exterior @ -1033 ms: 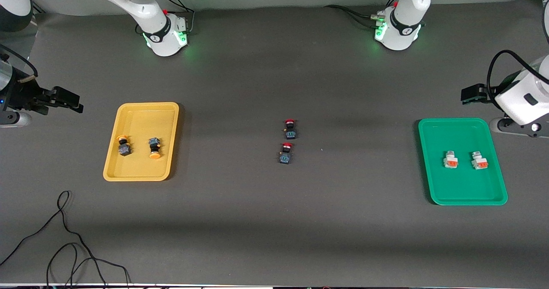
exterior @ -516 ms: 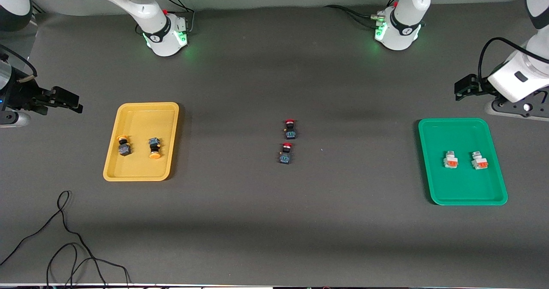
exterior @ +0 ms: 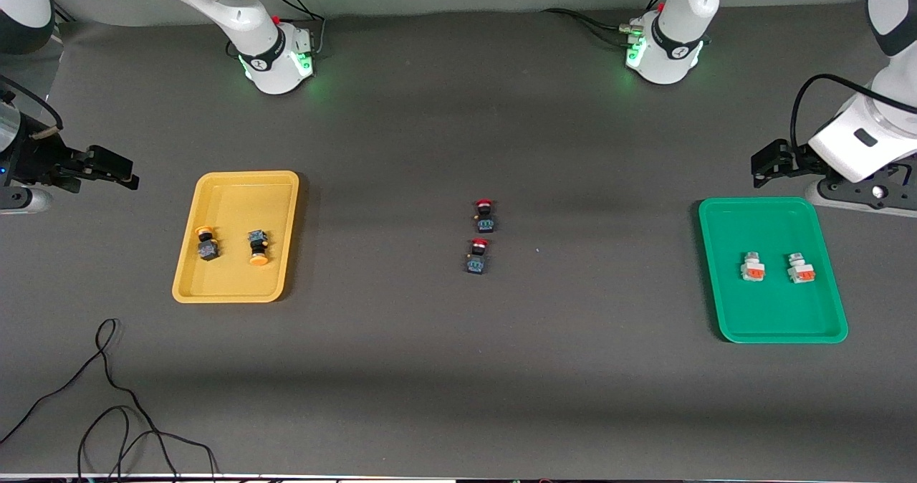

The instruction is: Place green and yellow buttons in trays

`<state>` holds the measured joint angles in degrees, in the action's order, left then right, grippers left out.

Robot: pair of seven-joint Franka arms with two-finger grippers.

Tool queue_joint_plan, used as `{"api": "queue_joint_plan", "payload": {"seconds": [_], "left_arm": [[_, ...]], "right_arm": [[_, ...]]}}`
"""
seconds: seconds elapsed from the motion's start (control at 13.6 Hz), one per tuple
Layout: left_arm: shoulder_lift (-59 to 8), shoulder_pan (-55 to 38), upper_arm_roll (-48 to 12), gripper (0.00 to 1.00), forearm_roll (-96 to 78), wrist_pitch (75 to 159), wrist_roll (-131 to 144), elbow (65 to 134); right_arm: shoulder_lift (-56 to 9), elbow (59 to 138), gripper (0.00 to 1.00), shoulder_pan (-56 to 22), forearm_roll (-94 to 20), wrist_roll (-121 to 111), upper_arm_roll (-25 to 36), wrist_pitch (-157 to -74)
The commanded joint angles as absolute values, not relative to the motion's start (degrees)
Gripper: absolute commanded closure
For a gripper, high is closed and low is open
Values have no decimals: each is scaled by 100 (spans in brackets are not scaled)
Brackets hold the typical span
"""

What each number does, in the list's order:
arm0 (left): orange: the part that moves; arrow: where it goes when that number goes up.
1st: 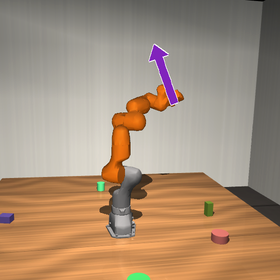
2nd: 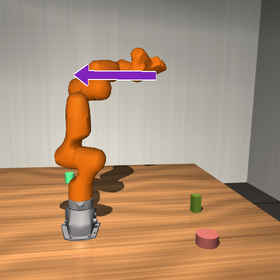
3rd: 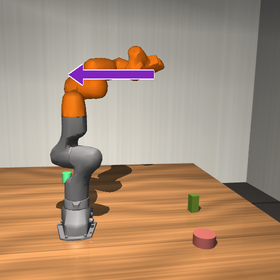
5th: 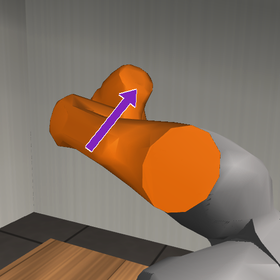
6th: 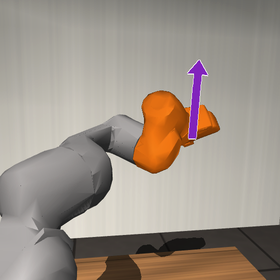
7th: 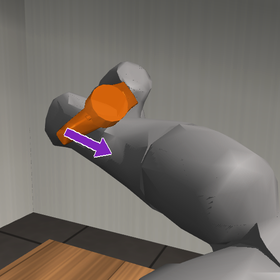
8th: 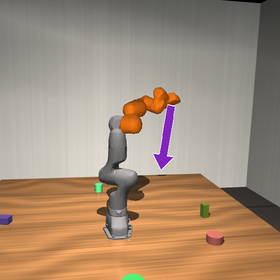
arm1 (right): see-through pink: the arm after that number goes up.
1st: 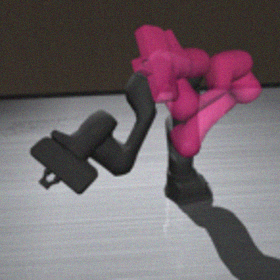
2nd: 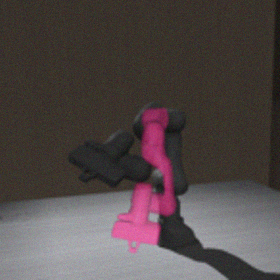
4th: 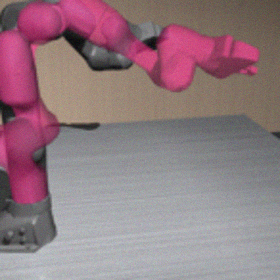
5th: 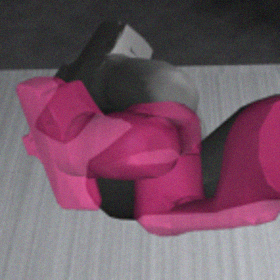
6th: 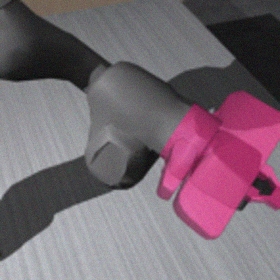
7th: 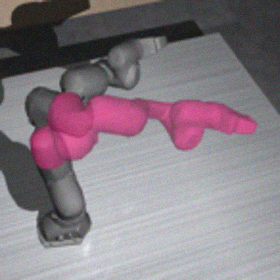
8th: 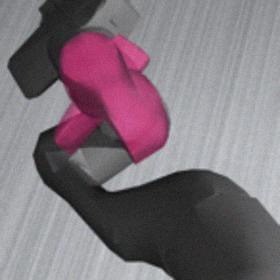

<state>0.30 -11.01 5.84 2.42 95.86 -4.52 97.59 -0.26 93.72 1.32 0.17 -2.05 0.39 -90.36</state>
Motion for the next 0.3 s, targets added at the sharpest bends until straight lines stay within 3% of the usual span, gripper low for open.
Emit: {"api": "queue_joint_plan", "payload": {"seconds": [0.0,0.22], "left_arm": [[-79,-1090,545,0,141,9448,-343,9633],[-97,-1107,527,1,45,9501,-360,9642]], "right_arm": [[-62,9299,0,176,79,-79,-26,-9062],[-62,9299,0,176,79,-79,-35,-9062]]}}
